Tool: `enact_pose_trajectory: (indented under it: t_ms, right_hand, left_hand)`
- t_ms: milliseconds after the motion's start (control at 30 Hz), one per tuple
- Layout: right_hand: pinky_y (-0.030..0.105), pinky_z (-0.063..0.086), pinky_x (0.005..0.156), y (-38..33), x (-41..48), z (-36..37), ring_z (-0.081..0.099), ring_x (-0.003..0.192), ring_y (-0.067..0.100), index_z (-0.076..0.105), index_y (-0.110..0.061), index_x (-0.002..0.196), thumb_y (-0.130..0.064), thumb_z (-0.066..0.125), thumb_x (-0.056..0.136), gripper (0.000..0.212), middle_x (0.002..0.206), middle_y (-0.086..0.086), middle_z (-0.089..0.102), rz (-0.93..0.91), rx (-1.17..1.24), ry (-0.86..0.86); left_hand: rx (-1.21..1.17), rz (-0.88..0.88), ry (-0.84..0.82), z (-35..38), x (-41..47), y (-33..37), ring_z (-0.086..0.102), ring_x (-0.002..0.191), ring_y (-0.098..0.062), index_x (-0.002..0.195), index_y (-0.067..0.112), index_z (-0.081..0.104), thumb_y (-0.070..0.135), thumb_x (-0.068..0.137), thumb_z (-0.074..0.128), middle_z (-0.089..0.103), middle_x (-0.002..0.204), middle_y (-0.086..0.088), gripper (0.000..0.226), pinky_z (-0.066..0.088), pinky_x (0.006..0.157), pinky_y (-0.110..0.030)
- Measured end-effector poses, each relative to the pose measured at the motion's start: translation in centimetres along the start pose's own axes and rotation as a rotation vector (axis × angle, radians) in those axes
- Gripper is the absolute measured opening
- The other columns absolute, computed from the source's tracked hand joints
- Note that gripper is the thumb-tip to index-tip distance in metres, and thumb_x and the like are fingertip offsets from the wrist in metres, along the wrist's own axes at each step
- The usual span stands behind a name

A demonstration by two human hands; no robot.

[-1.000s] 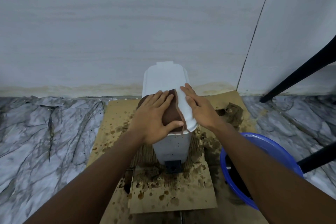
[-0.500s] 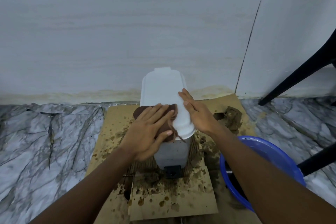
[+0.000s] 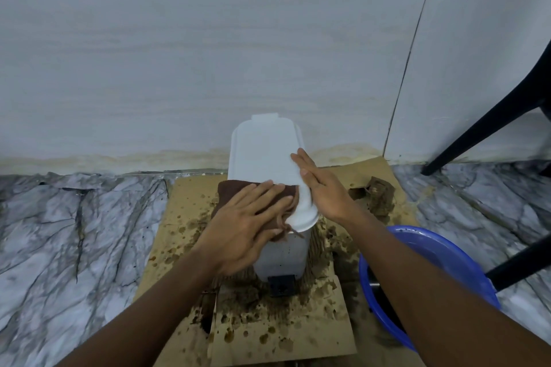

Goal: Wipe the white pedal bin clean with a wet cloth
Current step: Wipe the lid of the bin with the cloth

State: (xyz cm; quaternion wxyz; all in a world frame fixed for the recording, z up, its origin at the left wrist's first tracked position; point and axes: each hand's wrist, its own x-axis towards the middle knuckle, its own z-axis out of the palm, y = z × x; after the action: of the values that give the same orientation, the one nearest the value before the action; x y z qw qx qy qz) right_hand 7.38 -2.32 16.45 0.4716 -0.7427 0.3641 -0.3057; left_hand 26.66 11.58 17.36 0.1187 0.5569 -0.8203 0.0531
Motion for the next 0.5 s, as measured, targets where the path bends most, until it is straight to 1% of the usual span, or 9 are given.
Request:
enact_pose_trajectory:
  t_ms: [67,133,167,200,267,367,433,467,500]
  right_hand:
    - [0.033,0.014,0.127,0.0,0.1,0.1,0.018,0.15,-0.001,0.043,-0.027,0.15,-0.022,0.035,0.11,0.041,0.156,-0.026,0.022,0.006,0.006,0.006]
    - [0.033,0.015,0.127,-0.1,0.1,0.0,0.019,0.15,-0.001,0.044,-0.028,0.15,-0.022,0.036,0.11,0.041,0.156,-0.026,0.023,0.014,0.019,0.016]
    - [0.032,0.015,0.127,0.0,0.1,0.0,0.019,0.15,-0.001,0.045,-0.028,0.149,-0.022,0.036,0.11,0.041,0.157,-0.025,0.024,0.014,0.026,0.019]
    - [0.031,0.016,0.127,0.0,0.1,-0.1,0.02,0.15,-0.001,0.046,-0.028,0.149,-0.021,0.036,0.11,0.041,0.159,-0.022,0.025,0.011,0.031,0.02]
    - [0.027,0.017,0.125,-0.2,-0.1,-0.1,0.021,0.15,0.0,0.047,-0.026,0.149,-0.017,0.035,0.11,0.042,0.162,-0.017,0.025,0.011,0.043,0.017]
    - [0.027,0.016,0.125,-0.4,-0.3,-0.2,0.021,0.15,-0.001,0.047,-0.025,0.149,-0.017,0.035,0.11,0.041,0.163,-0.016,0.026,0.011,0.045,0.006]
    - [0.028,0.015,0.126,-0.4,-0.3,-0.1,0.02,0.15,-0.001,0.045,-0.025,0.15,-0.019,0.035,0.11,0.042,0.162,-0.017,0.025,0.007,0.016,0.001]
    - [0.029,0.015,0.126,-0.5,-0.3,-0.1,0.02,0.15,-0.001,0.045,-0.026,0.15,-0.02,0.035,0.11,0.042,0.163,-0.017,0.024,0.006,0.004,0.004]
    - [0.029,0.015,0.126,-0.6,-0.4,0.0,0.02,0.15,0.0,0.044,-0.025,0.15,-0.021,0.035,0.11,0.042,0.163,-0.017,0.024,0.008,0.001,0.008]
  left_hand:
    - [-0.072,-0.144,-0.001,-0.7,0.3,-0.8,0.004,0.156,-0.008,0.16,0.032,0.024,0.055,0.105,0.024,0.018,0.168,0.007,0.059,0.007,0.127,-0.039]
    - [-0.054,-0.246,-0.022,-1.1,1.2,-0.3,-0.001,0.156,-0.009,0.16,0.033,0.019,0.061,0.102,0.015,0.013,0.169,0.007,0.065,0.0,0.128,-0.037]
    - [-0.026,-0.259,-0.035,-1.1,1.8,0.4,-0.003,0.156,-0.01,0.161,0.032,0.015,0.061,0.101,0.011,0.009,0.169,0.006,0.067,-0.005,0.127,-0.036]
    - [-0.004,-0.246,-0.043,-1.1,2.3,1.4,-0.006,0.156,-0.011,0.162,0.031,0.012,0.06,0.102,0.011,0.007,0.169,0.005,0.066,-0.008,0.126,-0.035]
    - [0.018,-0.174,-0.047,-0.8,2.9,3.1,-0.007,0.156,-0.013,0.162,0.03,0.011,0.055,0.105,0.016,0.006,0.169,0.004,0.062,-0.008,0.127,-0.036]
    - [0.043,-0.043,-0.017,0.0,2.1,3.8,0.001,0.157,-0.016,0.161,0.027,0.019,0.049,0.107,0.024,0.015,0.169,0.001,0.058,0.002,0.128,-0.039]
    - [0.054,0.031,0.011,0.3,0.6,2.7,0.006,0.157,-0.016,0.161,0.027,0.02,0.048,0.108,0.026,0.018,0.168,0.001,0.057,0.006,0.127,-0.04]
    - [0.032,0.031,0.028,0.4,-0.1,1.9,0.007,0.157,-0.015,0.161,0.028,0.019,0.05,0.108,0.025,0.018,0.168,0.001,0.057,0.008,0.127,-0.041]
    - [-0.013,-0.012,0.048,0.4,-0.7,0.9,0.007,0.157,-0.014,0.161,0.03,0.019,0.052,0.107,0.023,0.019,0.168,0.002,0.058,0.009,0.127,-0.043]
